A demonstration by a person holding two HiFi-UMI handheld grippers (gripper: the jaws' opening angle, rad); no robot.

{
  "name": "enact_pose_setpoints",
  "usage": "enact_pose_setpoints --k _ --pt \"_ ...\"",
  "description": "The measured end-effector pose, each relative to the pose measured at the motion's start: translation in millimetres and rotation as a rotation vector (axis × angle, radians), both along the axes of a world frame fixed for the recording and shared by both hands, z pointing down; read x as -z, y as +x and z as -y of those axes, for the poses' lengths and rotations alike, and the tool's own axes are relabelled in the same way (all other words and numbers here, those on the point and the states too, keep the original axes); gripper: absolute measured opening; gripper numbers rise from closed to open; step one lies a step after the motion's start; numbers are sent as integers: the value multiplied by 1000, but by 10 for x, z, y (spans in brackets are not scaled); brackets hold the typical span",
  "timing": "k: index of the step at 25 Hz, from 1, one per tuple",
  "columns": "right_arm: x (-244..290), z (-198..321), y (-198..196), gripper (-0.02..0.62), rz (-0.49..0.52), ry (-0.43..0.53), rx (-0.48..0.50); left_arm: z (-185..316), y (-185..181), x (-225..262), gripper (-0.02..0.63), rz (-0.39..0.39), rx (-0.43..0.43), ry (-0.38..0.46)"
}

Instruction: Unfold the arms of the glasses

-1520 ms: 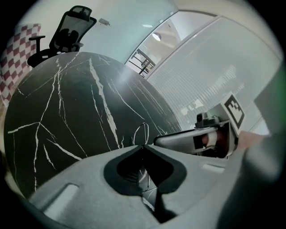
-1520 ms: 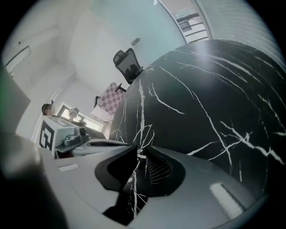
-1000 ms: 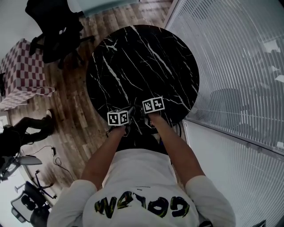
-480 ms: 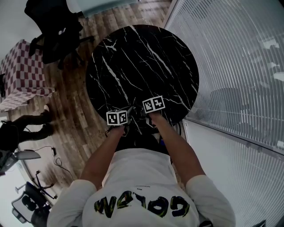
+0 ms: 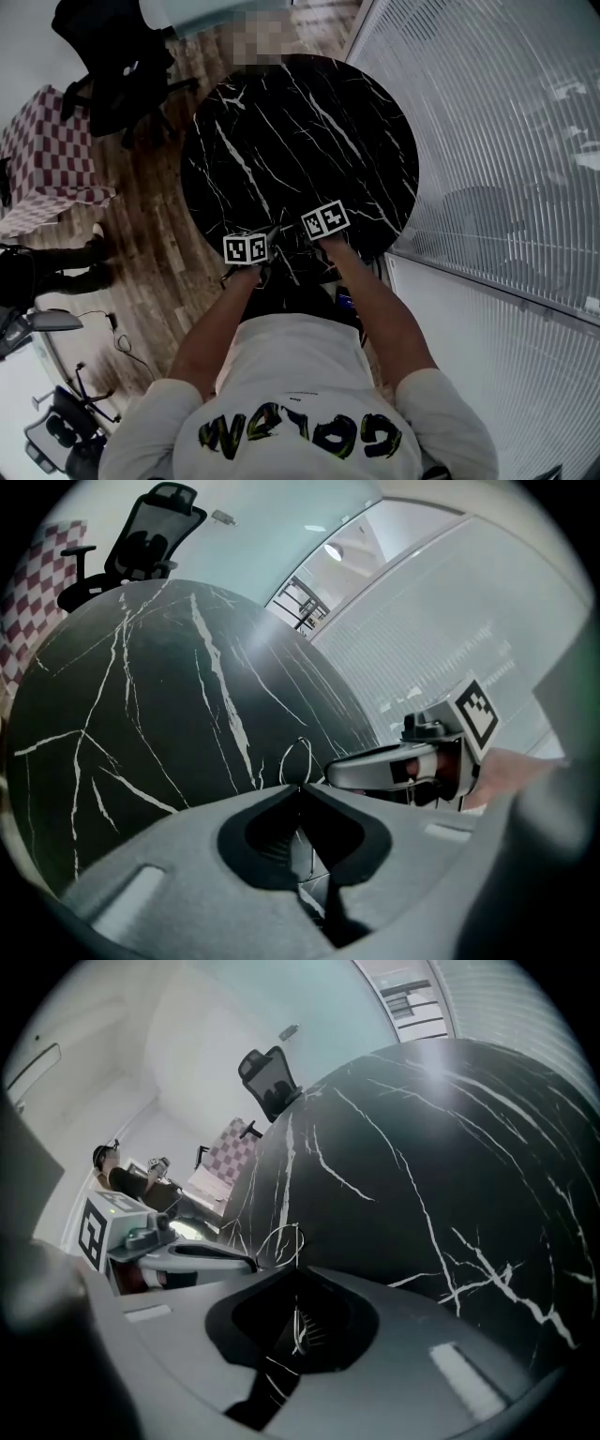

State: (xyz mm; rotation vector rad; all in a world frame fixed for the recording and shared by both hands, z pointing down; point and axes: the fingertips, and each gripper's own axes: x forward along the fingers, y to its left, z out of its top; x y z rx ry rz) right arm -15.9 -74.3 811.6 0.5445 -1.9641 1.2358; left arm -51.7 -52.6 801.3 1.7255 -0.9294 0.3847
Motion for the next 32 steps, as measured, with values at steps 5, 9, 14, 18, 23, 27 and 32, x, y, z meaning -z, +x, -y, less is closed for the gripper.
enact_pose_setpoints --k 5,9,14,18,23,27,32 --pt "7 12 48 5 -97 97 139 -9 -1 -2 9 2 -13 -9" --pt "0 21 111 5 -144 149 219 -31 24 -10 9 7 -32 -14" --pt "-10 24 147 5 -192 220 327 -45 54 -21 9 3 -50 -20" --pt "8 30 144 5 -238 293 433 -58 61 -29 9 6 -61 -25" --pt "89 62 103 5 -301 408 597 -86 69 -37 9 7 -73 -33" --pt "68 30 111 5 -348 462 737 -99 80 -28 9 6 -78 -41" --pt "41 -14 131 6 -435 555 951 -119 90 -13 9 6 -93 -47"
